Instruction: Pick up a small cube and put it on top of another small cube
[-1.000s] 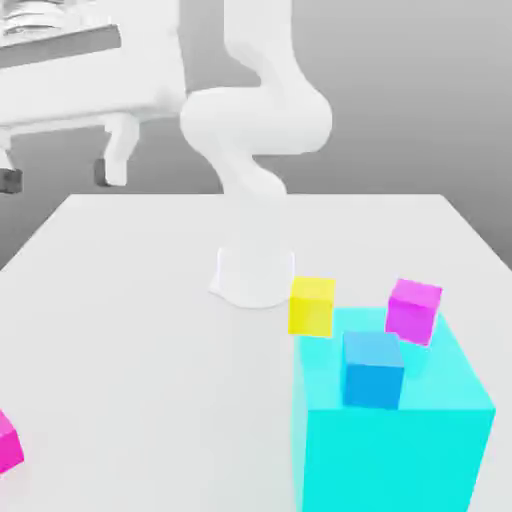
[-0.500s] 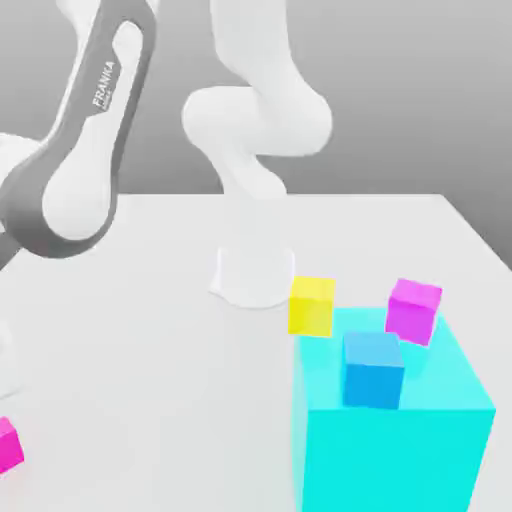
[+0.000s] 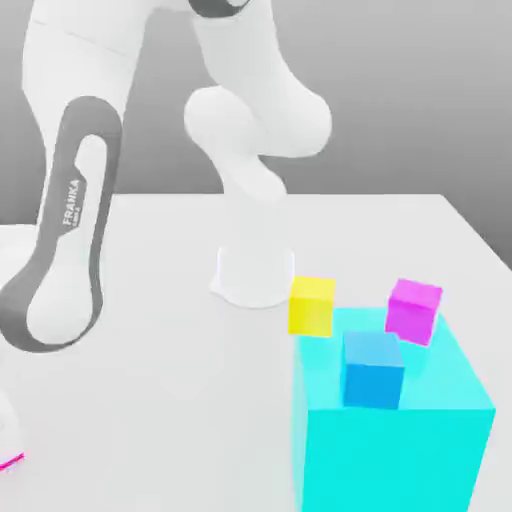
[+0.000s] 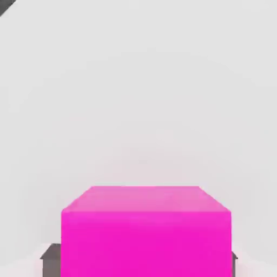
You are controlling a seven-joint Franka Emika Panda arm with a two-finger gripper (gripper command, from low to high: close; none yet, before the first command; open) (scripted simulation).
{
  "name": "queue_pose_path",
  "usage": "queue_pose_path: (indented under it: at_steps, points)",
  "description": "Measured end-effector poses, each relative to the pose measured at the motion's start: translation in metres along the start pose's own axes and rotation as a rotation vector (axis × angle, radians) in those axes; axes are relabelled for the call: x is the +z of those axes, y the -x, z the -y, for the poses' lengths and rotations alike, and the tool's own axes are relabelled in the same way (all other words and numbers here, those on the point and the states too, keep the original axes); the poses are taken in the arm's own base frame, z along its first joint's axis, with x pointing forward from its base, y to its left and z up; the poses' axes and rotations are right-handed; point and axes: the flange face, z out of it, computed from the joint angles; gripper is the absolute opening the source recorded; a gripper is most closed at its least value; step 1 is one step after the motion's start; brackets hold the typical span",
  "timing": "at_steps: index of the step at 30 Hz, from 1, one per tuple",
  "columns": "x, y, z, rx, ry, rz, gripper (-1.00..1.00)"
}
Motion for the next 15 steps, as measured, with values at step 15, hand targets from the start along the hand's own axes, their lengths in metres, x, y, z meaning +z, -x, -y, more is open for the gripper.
queue_pose_path:
  at_steps: [15]
  points:
    - [-0.229,0.401,0.11,-1.089,-0.014,0.051,-1.0]
